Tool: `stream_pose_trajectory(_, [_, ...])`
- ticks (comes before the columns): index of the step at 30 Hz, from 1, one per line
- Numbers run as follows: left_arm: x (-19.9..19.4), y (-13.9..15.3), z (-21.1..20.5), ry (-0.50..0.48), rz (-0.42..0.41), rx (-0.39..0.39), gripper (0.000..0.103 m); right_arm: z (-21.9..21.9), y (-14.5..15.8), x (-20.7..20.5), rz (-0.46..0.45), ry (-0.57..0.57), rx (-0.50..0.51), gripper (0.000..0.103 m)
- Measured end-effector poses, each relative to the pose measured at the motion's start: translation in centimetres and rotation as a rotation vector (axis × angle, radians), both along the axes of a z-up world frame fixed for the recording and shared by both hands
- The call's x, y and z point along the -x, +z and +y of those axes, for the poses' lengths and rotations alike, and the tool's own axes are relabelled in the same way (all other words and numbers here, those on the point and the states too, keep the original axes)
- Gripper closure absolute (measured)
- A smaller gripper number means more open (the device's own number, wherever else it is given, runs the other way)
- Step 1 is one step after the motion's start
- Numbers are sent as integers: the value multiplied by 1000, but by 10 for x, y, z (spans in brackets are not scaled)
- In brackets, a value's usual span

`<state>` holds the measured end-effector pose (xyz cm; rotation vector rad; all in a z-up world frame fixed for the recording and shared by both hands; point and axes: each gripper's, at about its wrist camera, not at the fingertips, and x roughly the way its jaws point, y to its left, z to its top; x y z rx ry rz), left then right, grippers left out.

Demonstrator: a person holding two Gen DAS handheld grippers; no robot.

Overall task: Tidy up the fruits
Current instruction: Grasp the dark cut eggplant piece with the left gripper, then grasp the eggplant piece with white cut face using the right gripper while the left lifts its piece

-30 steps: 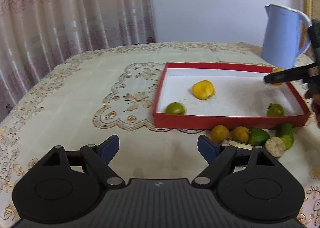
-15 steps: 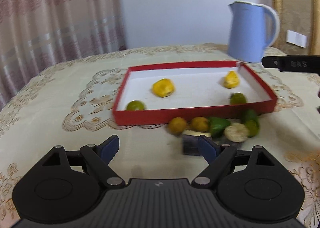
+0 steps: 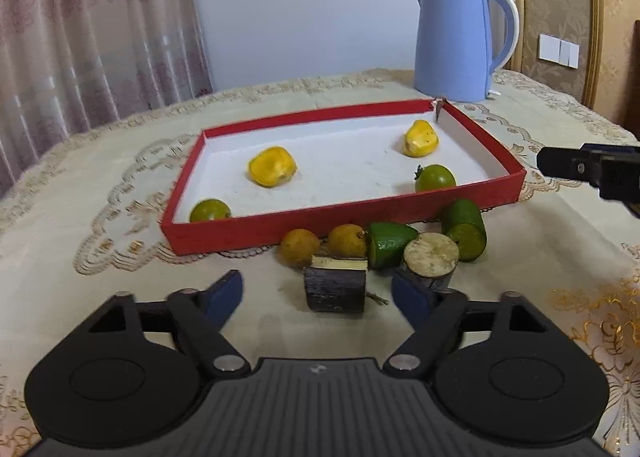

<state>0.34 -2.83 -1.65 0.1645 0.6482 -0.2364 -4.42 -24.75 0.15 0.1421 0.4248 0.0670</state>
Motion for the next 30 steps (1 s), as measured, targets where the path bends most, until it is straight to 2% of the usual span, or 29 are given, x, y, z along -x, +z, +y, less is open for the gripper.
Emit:
stream_pose_trajectory(3, [-6, -4, -1, -2, 27, 0, 47, 4, -1, 3, -1, 13, 7, 34])
stream_pose_trajectory(5, [-8, -6, 0, -8, 42, 6, 55, 7, -1, 5, 2, 18, 21, 34])
stream_pose_trajectory(7, [-9, -6, 0, -26, 51, 31, 70, 10, -2, 6, 7, 24, 25, 34])
stream_pose_trajectory(10, [-8, -5, -1, -18, 53, 40, 70, 13, -2, 7, 13, 39, 18, 34])
stream_pose_trajectory(13, [-5, -1, 4, -5, 47, 62, 70, 17, -2, 10, 17, 79, 21, 41])
stream_pose_trajectory(15, [-1, 5, 10, 24, 27, 67, 70, 23, -2, 12, 17, 98, 36, 42])
stream_pose_trajectory(21, [2, 21, 30, 148, -51, 14, 70, 51, -7, 16, 26, 204, 84, 42])
stream_pose_trajectory(23, [0, 23, 38, 180, -49, 20, 70, 61, -8, 15, 31, 235, 92, 43])
stream_pose_trajectory(25, [-4, 24, 44, 207, -42, 21, 70, 71, -9, 13, 49, 273, 95, 47])
stream_pose_trajectory(30, [-6, 23, 50, 230, -32, 17, 70, 92, -15, 4, 86, 312, 119, 50])
